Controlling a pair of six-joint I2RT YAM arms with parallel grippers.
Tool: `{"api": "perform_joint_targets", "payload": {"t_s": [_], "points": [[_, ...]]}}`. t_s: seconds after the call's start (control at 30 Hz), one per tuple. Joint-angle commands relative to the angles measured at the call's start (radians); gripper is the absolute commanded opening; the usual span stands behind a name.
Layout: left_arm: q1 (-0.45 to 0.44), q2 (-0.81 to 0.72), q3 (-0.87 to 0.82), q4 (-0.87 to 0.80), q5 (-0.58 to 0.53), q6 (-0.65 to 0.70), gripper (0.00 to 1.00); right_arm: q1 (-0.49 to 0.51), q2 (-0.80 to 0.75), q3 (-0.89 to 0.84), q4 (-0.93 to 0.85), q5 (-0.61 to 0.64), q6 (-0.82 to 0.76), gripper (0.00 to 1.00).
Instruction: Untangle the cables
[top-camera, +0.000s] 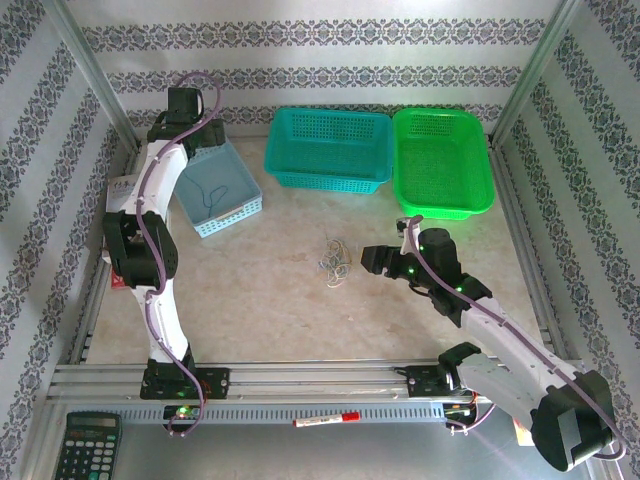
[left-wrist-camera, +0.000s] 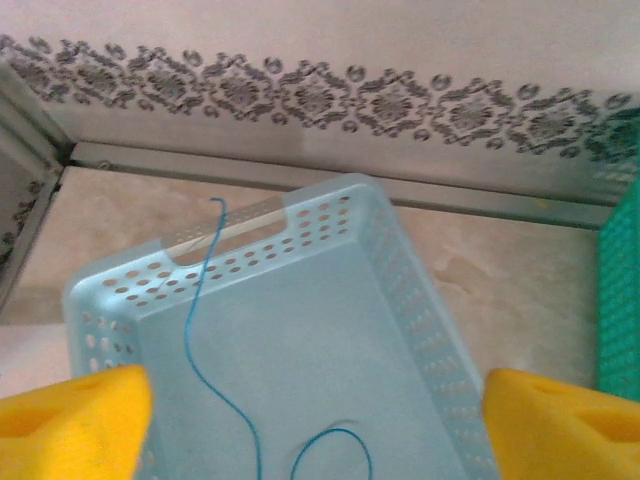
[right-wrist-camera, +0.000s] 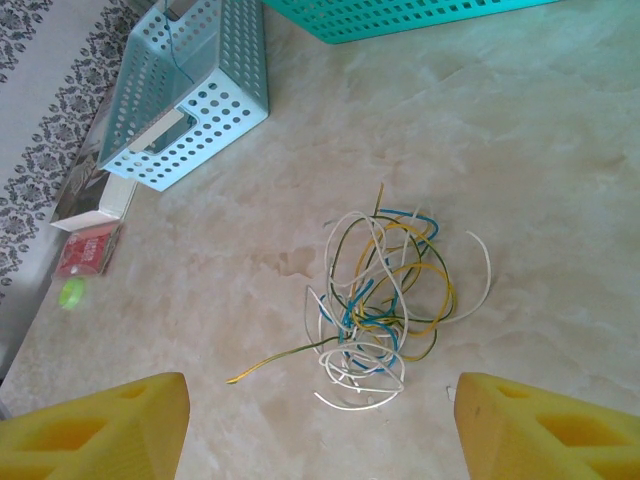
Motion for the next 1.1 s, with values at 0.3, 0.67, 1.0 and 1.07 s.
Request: {"api": "perform_joint_targets", "payload": {"t_s": [0.3,0.67,1.0,1.07], "points": [[0.041,0.292,0.27,-0.199,-0.132,-0.001,0.61,-0.009,0.054,0.016,0.048,-0.029,-0.014,0.71],[0.049,0.428,0.398,-0.231,-0.235,-0.011,0.55,-0.012,0.139,0.085,0.049,-0.042,-0.054,0.71],[0.072,0.457,0.393,-0.182,-0.248,-0.017,0.54,-0.024,0.199,0.112,0.064,-0.06,-0.075,0.71],[0.075,0.463,0.397,-0.171,-0.248,-0.018,0.52,-0.025,0.207,0.118,0.066,-0.065,-0.074,0.71]]}}
